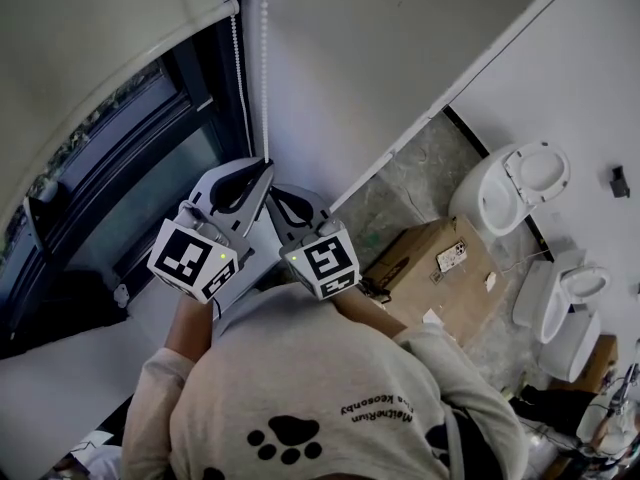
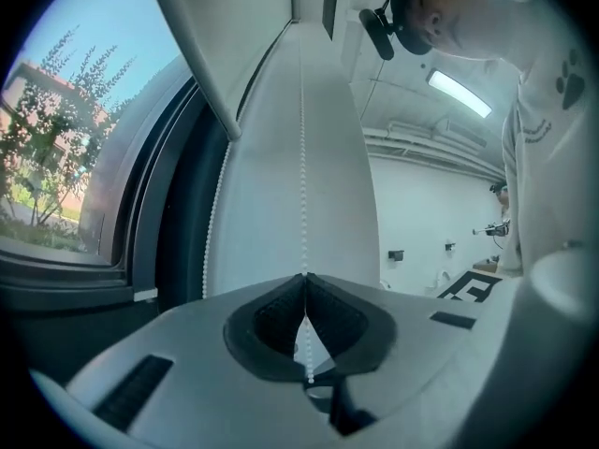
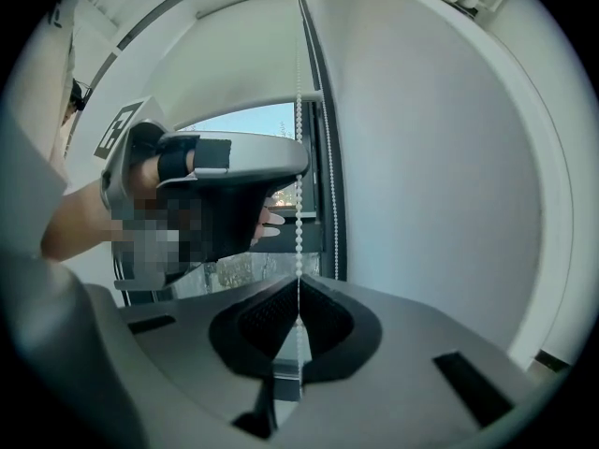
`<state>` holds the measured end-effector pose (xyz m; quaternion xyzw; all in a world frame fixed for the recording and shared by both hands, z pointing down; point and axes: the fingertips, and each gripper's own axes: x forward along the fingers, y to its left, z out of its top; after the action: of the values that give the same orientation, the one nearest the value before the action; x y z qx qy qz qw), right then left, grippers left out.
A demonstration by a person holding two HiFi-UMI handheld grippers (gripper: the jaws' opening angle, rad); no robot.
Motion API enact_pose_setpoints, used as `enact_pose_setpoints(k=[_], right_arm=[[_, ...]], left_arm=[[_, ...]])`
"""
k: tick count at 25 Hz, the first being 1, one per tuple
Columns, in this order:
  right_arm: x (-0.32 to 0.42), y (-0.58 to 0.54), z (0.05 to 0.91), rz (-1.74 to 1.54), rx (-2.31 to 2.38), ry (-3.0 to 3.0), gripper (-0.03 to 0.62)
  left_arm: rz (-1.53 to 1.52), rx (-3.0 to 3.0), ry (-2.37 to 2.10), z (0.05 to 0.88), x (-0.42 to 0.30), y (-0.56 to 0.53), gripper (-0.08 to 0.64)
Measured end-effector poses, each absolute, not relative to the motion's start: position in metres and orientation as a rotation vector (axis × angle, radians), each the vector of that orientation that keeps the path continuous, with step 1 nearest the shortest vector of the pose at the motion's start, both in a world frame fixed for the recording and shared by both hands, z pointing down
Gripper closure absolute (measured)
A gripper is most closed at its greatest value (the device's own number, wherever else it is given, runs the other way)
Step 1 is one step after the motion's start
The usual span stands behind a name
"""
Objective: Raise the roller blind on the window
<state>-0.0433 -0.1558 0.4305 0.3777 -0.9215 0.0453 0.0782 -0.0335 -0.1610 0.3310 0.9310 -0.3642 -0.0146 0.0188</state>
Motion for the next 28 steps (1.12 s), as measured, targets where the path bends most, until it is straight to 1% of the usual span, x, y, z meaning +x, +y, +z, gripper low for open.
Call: enact_pose_setpoints(k=[9,24,28], right_arm=[[-0.039,-0.158,0.438,0.106,1.151,-2.766,0.583],[-0.038,-0.155,0.464,0.128,1.109,-2.732,0.583],[-0.035,-0.151,0.482,0.178,1.094,-2.704,0.583]], left_arm=[[-0.089,2.896,-1.170,0.339,-0.031,-0.162,0.548],[-0.032,2.849,-1.183,0.366,-0.030,-0.164,0.548],[0.023,2.830,-1.181,0.385,-0.032,-0.165,0.548]])
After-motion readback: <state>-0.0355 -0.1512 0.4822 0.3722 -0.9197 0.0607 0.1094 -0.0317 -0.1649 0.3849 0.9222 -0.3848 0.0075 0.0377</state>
